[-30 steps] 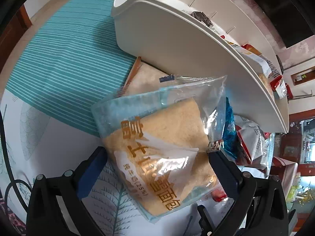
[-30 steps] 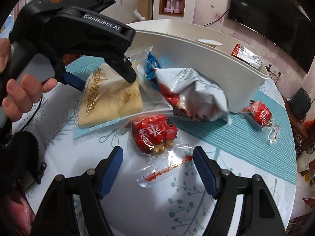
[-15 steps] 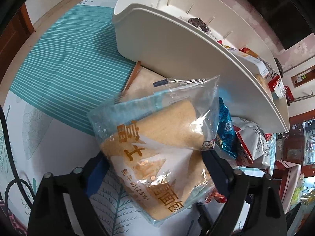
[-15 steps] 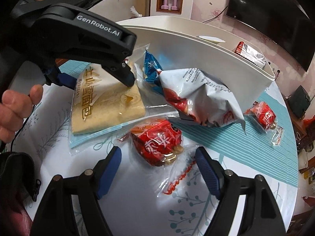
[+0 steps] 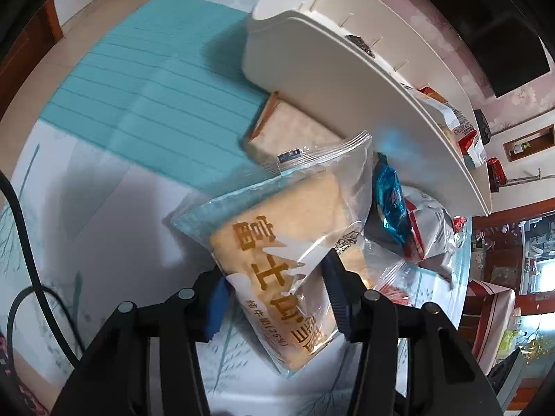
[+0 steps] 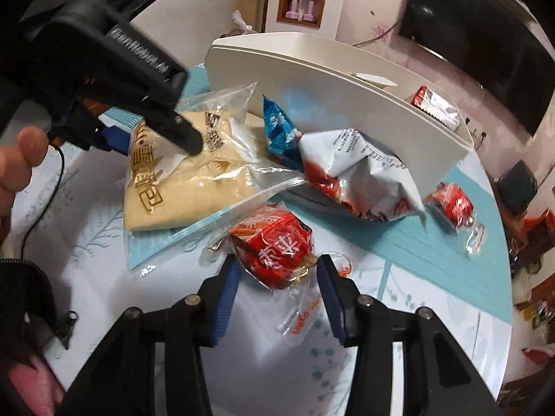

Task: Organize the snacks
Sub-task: 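Grasp the large clear bread bag with the left tool while the right grasps the red wrapped snack, then carry both snacks into the white basket and open both tools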

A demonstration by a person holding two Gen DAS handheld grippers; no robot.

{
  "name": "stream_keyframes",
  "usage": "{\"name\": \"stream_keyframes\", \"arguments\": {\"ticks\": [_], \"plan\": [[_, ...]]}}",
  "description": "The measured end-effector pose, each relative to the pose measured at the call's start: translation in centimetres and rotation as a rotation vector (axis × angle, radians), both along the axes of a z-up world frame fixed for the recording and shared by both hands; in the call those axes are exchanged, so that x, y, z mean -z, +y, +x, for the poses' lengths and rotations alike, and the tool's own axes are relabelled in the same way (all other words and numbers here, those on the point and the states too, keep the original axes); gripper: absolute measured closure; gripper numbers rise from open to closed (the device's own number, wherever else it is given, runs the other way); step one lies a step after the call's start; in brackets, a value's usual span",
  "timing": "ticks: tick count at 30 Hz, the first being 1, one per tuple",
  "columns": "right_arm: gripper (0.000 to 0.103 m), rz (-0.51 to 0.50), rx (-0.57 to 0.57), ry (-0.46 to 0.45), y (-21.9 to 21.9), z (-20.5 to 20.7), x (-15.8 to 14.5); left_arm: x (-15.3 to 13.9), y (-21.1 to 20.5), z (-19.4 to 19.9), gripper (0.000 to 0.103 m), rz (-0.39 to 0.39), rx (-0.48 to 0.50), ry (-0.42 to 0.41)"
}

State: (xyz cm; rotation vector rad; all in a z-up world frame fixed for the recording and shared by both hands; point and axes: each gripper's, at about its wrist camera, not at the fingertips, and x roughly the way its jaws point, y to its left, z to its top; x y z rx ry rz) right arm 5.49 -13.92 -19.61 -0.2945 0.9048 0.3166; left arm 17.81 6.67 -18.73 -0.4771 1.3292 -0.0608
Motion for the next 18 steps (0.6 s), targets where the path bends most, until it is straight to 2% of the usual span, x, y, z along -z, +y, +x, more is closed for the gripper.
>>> {"name": "stream_keyframes", "arguments": {"ticks": [10, 13, 18], "plan": [[0.057, -0.011, 0.006, -0.059, -0.6, -2.2, -3.0, -2.7, 1.0, -2.3, 0.065, 0.045, 0.012, -0.018], [0.057, 0.012, 0.018, -0.07, -1.1, -2.5, -4.4, -4.3, 1.3, -2.5, 0.07, 0.068, 0.023, -0.051], [0.057, 0.005, 0.033, -0.119, -1.3, -2.8, -6.4, -7.3, 1.3, -2.9, 0.071, 0.086, 0.037, -0.121]]}}
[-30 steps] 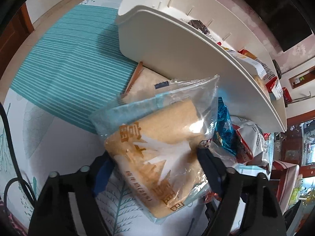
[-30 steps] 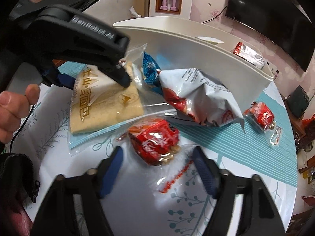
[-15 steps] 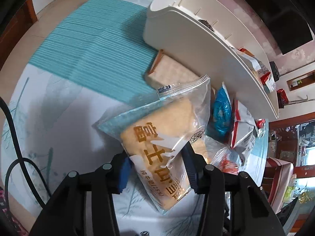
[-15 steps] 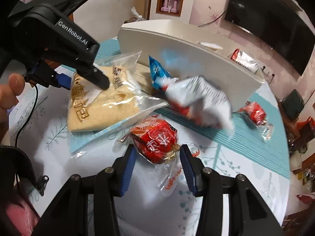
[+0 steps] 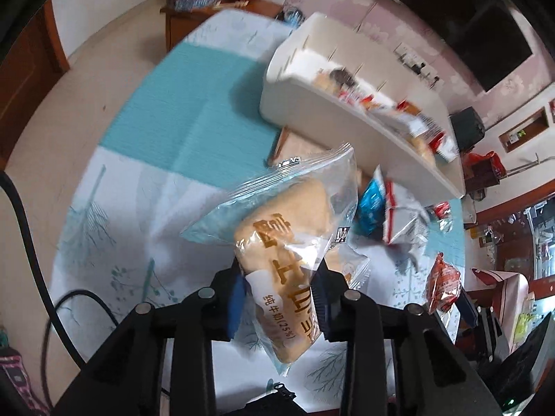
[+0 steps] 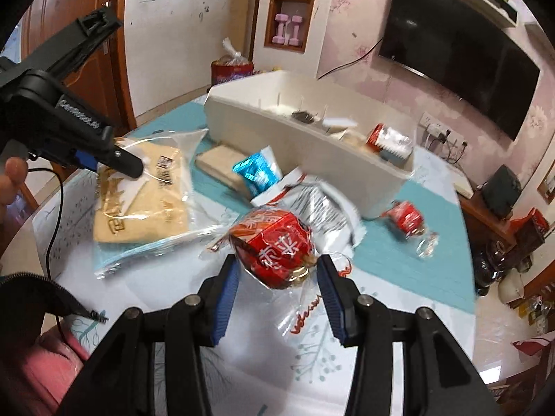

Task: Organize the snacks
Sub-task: 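Carry both snacks into the white basket and open both tools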

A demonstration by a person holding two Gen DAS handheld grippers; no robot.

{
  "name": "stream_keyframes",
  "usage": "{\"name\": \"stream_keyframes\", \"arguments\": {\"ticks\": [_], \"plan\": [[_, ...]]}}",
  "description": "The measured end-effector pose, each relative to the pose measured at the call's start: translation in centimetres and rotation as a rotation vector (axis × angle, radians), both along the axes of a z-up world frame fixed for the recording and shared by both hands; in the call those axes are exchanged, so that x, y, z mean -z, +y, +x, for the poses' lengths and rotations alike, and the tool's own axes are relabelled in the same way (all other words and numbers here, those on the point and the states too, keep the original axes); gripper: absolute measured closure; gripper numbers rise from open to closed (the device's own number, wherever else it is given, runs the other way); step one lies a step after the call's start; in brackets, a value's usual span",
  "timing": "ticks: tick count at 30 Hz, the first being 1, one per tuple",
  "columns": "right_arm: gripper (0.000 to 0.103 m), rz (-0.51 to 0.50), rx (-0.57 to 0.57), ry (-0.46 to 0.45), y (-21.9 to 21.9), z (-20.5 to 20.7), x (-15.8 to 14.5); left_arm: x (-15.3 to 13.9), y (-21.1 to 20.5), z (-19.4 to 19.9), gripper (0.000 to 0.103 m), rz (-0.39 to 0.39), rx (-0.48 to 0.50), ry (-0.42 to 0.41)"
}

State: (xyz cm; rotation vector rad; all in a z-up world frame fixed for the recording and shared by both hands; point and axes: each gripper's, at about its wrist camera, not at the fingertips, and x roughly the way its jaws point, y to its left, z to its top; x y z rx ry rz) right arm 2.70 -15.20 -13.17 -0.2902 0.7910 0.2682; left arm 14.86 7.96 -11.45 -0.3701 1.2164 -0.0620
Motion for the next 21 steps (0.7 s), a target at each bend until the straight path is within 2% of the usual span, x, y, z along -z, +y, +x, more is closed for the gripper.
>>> {"name": "stream_keyframes", "arguments": {"ticks": [5, 12, 21], "plan": [[0.057, 0.005, -0.001, -0.061, -0.3, 0.3, -2.1, -4.2, 1.3, -0.1, 0.071, 0.007, 0.016, -0.091], [0.057, 0.029, 0.011, -0.147, -0.4, 2.5, -5.2, -9.2, 1.6, 2.4, 0.071, 0.006, 0.013, -0.234], [0.057, 0.042, 0.006, -0.228, 0.2, 6.7, -6.9, -10.3, 2.0, 8.7, 0.071, 0.003, -0.052, -0.305]]}}
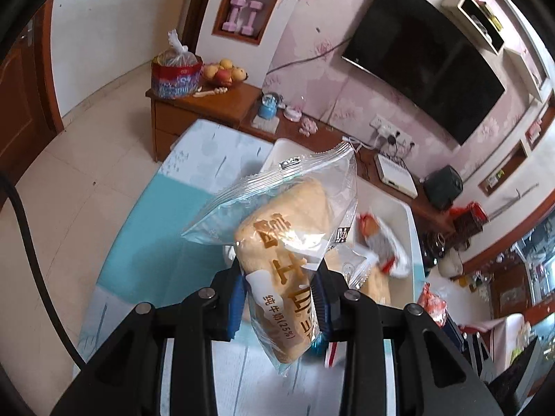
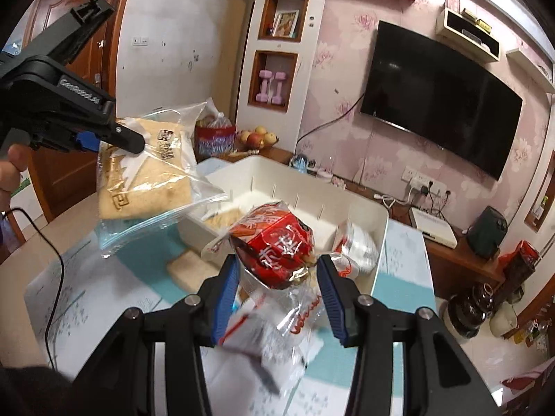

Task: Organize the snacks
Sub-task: 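Carry both snacks into the white basket and open both tools, then move both tools back over the remaining packets beside the basket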

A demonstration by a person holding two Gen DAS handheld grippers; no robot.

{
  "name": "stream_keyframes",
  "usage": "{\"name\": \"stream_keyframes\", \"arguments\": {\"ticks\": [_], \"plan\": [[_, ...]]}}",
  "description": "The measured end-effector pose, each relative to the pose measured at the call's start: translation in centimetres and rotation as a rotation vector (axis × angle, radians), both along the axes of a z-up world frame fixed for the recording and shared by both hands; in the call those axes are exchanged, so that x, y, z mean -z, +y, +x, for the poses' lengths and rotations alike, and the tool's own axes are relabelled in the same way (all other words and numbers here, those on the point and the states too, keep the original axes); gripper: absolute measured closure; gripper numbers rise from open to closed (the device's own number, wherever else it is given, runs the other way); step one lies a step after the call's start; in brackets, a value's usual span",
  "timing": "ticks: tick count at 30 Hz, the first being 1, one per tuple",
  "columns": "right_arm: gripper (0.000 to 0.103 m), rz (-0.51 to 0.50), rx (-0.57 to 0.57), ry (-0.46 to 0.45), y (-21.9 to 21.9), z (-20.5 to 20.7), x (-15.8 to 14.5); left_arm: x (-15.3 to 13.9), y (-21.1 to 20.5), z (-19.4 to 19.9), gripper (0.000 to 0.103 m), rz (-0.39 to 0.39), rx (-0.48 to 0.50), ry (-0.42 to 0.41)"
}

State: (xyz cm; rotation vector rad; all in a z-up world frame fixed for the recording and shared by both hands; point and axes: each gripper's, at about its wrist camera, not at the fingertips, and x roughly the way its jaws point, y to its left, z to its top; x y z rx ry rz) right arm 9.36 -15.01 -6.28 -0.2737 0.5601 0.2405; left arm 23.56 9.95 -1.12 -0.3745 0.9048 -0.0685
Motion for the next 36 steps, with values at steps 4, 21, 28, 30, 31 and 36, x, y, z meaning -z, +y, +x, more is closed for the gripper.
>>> {"name": "stream_keyframes", "arguments": {"ticks": [4, 21, 28, 30, 31, 36], "plan": [[0.057, -0.008, 0.011, -0.02, 0.1, 3.0, 0.1, 0.5, -0.8, 3.4, 0.071, 0.013, 0.002, -0.037], [0.035, 0.072, 0.1, 0.038, -2.4, 9.3, 2.0, 1.5, -6.2, 6.2, 0.035, 0.192, 0.105, -0.146], [0.033, 0.133, 0.129, 0.057, -3.7, 7.6, 0.8, 0.4, -7.2, 2.5, 0.027, 0.264, 0.162, -0.157], [0.033, 0.154, 0.143, 0.067, -4.2, 6.8, 0.4, 0.1, -7.1, 1.4, 0.027, 0.266, 0.159, -0.145], [0.032, 0.168, 0.15, 0.074, -4.6, 6.4, 0.2, -0.1, -7.0, 0.6, 0.027, 0.255, 0.165, -0.143], [0.028, 0.197, 0.195, 0.091, -6.0, 3.8, -0.9, -0.8, -6.5, -2.8, 0.022, 0.249, 0.185, -0.146]]}}
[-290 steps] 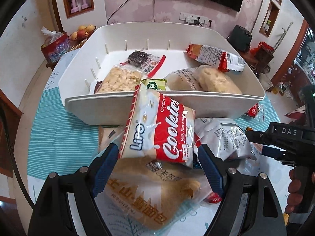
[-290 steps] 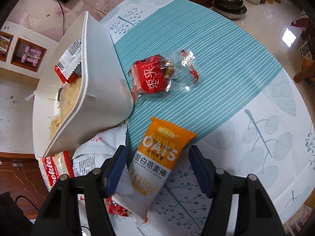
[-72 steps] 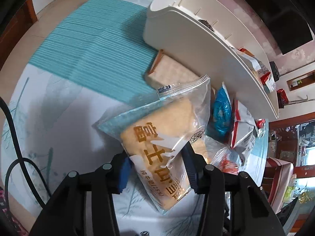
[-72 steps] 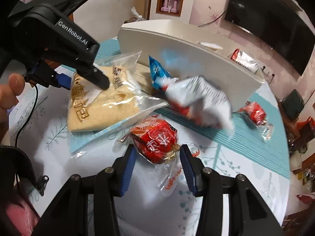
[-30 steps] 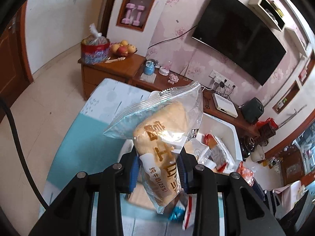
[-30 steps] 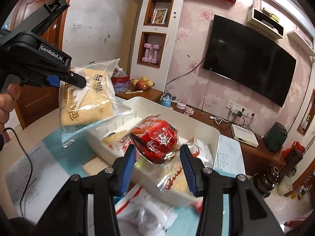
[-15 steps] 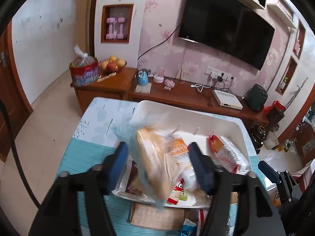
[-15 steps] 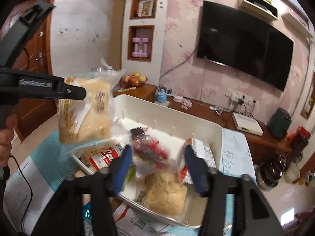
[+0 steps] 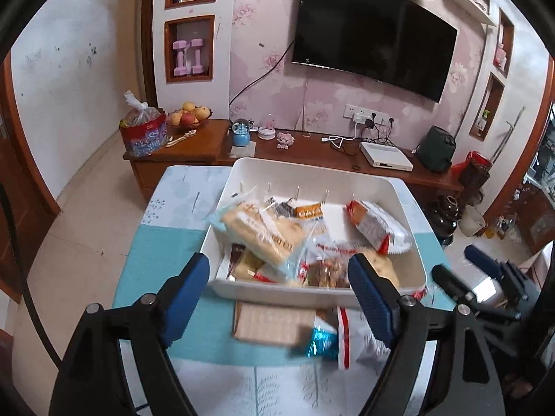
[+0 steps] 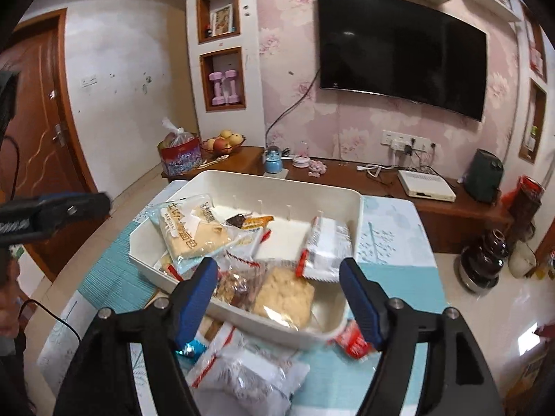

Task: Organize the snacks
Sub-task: 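Move both tools back over the remaining packets beside the basket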

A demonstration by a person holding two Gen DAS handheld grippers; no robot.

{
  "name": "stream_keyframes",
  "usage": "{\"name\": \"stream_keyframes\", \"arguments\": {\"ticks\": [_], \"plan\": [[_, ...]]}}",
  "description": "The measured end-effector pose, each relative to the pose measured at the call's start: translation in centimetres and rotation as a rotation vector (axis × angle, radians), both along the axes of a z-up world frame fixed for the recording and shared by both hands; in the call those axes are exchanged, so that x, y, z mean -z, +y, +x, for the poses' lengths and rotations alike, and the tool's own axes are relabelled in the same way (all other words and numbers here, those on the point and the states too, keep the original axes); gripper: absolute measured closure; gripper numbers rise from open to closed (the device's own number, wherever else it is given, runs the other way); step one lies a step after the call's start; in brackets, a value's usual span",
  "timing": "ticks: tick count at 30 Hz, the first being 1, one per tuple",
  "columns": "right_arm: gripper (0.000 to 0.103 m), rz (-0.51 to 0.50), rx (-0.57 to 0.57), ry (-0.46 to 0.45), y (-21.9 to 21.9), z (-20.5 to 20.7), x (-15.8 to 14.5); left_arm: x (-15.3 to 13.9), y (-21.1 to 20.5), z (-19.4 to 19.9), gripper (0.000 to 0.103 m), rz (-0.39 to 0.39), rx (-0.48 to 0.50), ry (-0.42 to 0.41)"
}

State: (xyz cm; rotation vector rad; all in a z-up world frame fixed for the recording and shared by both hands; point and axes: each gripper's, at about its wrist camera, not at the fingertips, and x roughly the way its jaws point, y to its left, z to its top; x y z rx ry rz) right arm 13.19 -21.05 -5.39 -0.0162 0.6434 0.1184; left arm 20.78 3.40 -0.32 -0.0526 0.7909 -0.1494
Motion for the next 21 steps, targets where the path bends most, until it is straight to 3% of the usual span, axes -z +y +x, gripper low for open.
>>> {"name": "stream_keyframes", "arguments": {"ticks": [5, 12, 17, 21], "plan": [[0.024, 0.078, 0.043, 0.03, -1.5, -2.1, -0.6, 0.1, 0.3, -2.4, 0.021, -0.02, 0.018, 0.028], [0.022, 0.245, 0.085, 0.139, -3.4, -3.7, 0.1, 1.6, 0.7, -5.0, 0.021, -0.05, 0.056, 0.062], [0.022, 0.425, 0.109, 0.256, -4.2, -3.4, 1.8, 3.8, 0.3, -5.6, 0.021, -0.052, 0.069, 0.111], [0.022, 0.472, 0.141, 0.377, -4.2, -2.6, 3.7, 6.2, -0.3, -5.7, 0.021, -0.054, 0.071, 0.144]]}}
